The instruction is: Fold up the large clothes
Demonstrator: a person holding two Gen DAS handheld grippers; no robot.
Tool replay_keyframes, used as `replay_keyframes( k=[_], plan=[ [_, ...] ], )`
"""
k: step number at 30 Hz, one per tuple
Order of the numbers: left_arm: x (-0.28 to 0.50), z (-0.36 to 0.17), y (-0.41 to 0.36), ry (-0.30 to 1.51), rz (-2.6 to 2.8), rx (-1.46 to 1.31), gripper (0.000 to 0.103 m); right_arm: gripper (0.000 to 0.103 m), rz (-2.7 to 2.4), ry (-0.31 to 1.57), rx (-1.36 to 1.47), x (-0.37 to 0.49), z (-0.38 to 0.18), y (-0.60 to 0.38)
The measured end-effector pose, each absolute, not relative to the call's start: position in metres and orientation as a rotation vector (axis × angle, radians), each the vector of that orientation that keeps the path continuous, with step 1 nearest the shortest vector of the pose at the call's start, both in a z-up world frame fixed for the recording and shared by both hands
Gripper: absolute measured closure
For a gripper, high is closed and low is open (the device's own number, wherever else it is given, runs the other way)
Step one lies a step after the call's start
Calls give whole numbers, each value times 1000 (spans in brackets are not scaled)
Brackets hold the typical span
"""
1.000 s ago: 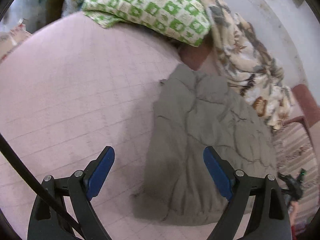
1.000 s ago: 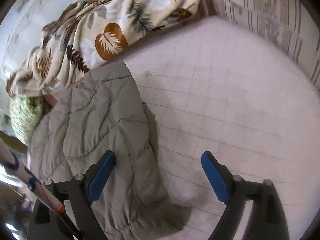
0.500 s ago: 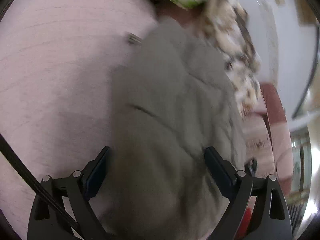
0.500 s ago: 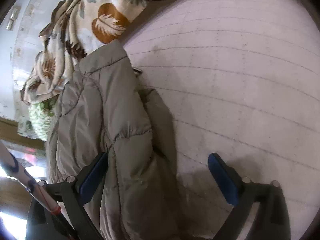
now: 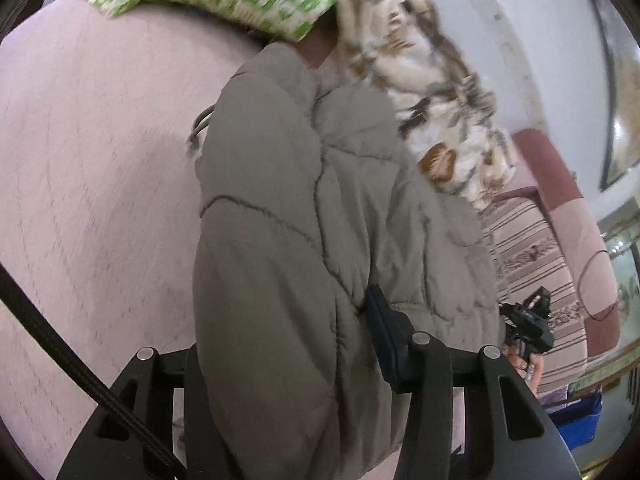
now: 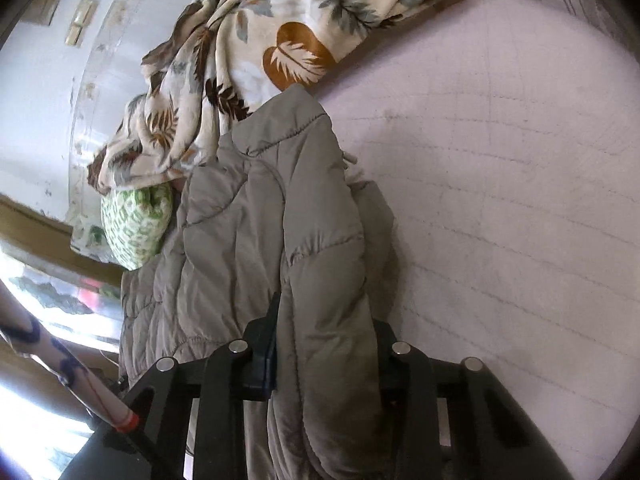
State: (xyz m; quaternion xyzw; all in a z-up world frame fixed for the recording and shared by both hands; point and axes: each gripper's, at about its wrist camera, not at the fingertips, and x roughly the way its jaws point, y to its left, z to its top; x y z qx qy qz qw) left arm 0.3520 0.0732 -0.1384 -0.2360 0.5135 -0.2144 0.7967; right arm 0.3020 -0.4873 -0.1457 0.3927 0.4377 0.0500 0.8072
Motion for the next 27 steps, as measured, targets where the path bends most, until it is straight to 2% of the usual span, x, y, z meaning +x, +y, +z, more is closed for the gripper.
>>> replay_keyframes(
  k=[2, 4, 6, 7, 14, 19, 22, 23, 26, 27],
  plan=[
    [359, -158, 79, 1165, -409, -537, 48, 68, 92, 948, 852, 296, -155, -490],
    [365, -173, 87, 1204, -373, -587, 43, 57, 35, 961, 855, 295, -167, -493],
    [368, -175, 90, 1215, -373, -619, 42, 24, -60, 966, 852, 294, -175, -495],
    [367, -173, 91, 1215, -369, -615, 42, 20, -103, 966, 849, 295, -176, -495],
    [353, -131, 102, 1080, -235, -455, 42, 19, -332, 862, 636, 275, -116, -489],
    [359, -142, 96, 1121, -151, -354, 42, 20, -321, 794, 455, 267, -60, -444],
    [369, -154, 88, 1160, -117, -325, 40, 32, -209, 805, 374, 274, -45, -392],
    [371, -153, 87, 1160, -103, -326, 37, 39, -167, 813, 348, 277, -44, -372],
    [366, -141, 89, 1129, -86, -303, 37, 52, -52, 840, 290, 289, -44, -316],
    [363, -133, 91, 1101, -68, -286, 37, 53, -7, 846, 276, 293, -45, -296]
  ],
)
